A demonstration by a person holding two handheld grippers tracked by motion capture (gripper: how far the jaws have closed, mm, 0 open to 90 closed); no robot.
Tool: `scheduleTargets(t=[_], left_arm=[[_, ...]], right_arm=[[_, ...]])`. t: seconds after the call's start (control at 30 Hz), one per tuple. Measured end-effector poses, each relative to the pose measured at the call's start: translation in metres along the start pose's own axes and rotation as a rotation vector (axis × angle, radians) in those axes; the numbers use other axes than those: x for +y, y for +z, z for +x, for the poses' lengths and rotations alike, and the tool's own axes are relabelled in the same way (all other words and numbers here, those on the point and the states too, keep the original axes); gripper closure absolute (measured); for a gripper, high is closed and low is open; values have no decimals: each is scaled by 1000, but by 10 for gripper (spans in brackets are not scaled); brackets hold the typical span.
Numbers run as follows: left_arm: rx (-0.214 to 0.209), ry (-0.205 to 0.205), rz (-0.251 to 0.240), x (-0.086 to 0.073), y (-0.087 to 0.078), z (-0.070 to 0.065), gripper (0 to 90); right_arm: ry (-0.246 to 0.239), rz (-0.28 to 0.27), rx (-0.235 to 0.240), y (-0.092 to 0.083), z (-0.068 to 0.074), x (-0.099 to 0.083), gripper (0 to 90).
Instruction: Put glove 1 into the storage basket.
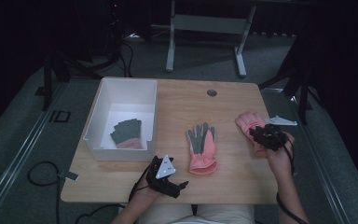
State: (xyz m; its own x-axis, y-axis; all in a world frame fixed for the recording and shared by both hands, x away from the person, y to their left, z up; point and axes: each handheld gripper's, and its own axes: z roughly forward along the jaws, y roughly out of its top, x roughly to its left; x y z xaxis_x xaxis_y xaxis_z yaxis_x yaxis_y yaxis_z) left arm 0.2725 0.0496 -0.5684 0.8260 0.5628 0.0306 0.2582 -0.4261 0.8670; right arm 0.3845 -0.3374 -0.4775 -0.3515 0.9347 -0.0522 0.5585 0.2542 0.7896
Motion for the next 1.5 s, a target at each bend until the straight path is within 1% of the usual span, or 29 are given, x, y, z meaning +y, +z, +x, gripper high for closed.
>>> scheduleTargets(t=[0.1,0.17,0.23,0.37,0.4,0.43,0.5,0.6,0.7,0.77,0.87,0.97,1.07,1.1,1.13,1.2,1.23,1.27,1.33,1.4,1.47,1.5], left_arm=[[3,7,5,0,1,-1,8],[3,10,4,0,1,-1,8],[2,8,10,0,2,-1,8],[-2,11,10,0,3,-1,8],[-2,14,15,-1,3,-1,8],[-3,16,16,-1,3,-2,8],[-4,20,19,0,2,-2,8],[-5,15,18,-1,2,-2,8],[-7,16,22,-1,2,-2,8],[-6,18,19,-1,2,-2,8],[-5,13,19,-1,2,-1,8],[-4,9,13,-1,2,-1,8],[-8,11,19,-1,2,-1,8],[-6,10,21,-1,2,-2,8],[-8,13,19,-1,3,-2,8],[-4,24,30,-1,3,-2,8],[-5,25,30,-1,3,-2,8],[-5,21,26,-1,3,-2,8],[-1,19,20,-1,3,-2,8],[-3,21,29,-1,3,-2,8],[-4,22,29,-1,3,-2,8],[-3,24,24,-1,3,-2,8]], right_arm=[[-2,10,-33,1,-21,-1,643],[-22,25,-44,5,-32,-1,640],[-31,42,-47,10,-42,0,639],[-37,59,-53,22,-55,2,632],[-36,60,-55,24,-57,2,628],[-46,63,-61,28,-59,2,622],[-44,73,-64,34,-62,1,614],[-53,92,-61,43,-64,-2,610],[-70,129,-83,56,-65,-7,582],[-63,124,-67,60,-64,-9,579],[-90,134,-68,64,-60,-10,569],[-134,171,-74,71,-56,-12,598],[-117,189,-68,74,-56,-12,623],[-98,202,-61,75,-57,-11,643],[-98,206,-61,75,-57,-10,660],[-95,224,-55,76,-56,-8,718],[-94,234,-52,76,-56,-7,764],[-93,236,-52,76,-55,-7,778],[-86,229,-63,76,-54,-7,802],[-80,211,-83,74,-51,-8,829],[-56,190,-87,69,-51,-7,853],[-33,186,-82,66,-51,-6,862]])
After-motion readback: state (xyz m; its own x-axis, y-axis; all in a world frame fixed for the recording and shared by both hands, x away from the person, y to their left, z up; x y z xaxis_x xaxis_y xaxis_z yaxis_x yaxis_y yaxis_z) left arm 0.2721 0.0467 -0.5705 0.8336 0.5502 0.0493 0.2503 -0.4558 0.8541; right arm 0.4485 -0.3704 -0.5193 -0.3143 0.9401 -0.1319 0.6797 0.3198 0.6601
